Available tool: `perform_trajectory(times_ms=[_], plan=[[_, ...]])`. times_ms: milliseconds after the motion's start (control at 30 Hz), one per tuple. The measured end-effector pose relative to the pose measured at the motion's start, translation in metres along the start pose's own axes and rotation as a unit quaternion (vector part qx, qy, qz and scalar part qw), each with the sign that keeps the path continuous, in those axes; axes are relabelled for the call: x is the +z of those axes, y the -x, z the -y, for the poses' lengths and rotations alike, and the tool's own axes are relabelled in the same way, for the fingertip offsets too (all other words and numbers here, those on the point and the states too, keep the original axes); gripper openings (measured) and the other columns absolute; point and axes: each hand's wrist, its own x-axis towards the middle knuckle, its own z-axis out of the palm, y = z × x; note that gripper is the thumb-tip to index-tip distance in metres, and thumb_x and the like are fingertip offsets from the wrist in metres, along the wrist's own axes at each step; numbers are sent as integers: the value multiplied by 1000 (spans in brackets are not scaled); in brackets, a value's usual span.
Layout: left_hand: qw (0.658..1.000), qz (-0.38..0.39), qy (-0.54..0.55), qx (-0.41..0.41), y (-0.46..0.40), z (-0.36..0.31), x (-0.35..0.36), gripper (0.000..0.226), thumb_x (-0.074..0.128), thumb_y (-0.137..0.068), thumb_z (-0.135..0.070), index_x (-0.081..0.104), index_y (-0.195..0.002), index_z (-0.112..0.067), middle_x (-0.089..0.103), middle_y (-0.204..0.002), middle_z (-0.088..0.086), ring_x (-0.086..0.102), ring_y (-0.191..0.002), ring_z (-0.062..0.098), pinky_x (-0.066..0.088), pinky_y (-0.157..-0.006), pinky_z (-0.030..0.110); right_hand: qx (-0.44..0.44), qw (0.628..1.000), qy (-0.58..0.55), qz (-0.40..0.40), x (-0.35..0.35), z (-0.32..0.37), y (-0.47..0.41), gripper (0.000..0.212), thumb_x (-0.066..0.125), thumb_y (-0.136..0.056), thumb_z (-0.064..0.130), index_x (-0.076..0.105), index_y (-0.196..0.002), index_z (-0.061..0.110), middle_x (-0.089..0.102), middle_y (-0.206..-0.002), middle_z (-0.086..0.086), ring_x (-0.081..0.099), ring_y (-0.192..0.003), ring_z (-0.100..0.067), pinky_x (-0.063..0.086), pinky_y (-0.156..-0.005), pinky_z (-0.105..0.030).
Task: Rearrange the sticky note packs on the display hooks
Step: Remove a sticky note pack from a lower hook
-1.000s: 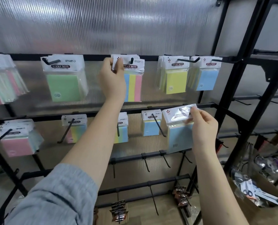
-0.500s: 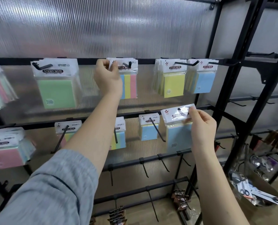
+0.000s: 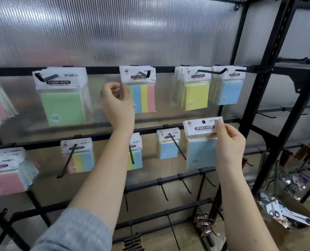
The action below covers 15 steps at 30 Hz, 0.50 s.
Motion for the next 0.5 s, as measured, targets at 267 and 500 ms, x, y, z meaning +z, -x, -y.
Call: perform_trajectory(times_ms=[267,500], plan=[[986,122,-117,13,34,25,-16,15,48,-96,-22,57,-88,-15,55,-77,-11,49,-69,5,34,-58,5,-44,999,-7,-31,-3,-2,-18,31,57,-93,36,62,-67,19,60,-60,15,48,-53,3,36,-49,-10],[928,264,-261,-39,58,32,5,23,37,-98,-21,59,-94,-17,61,-90,-1,54,-80,22,38,-63,30,-71,996,-37,-36,-26,-6,-49,30,63,-90,31,61,-62,22,60,-54,18,49,-49,5,36,-46,-8]])
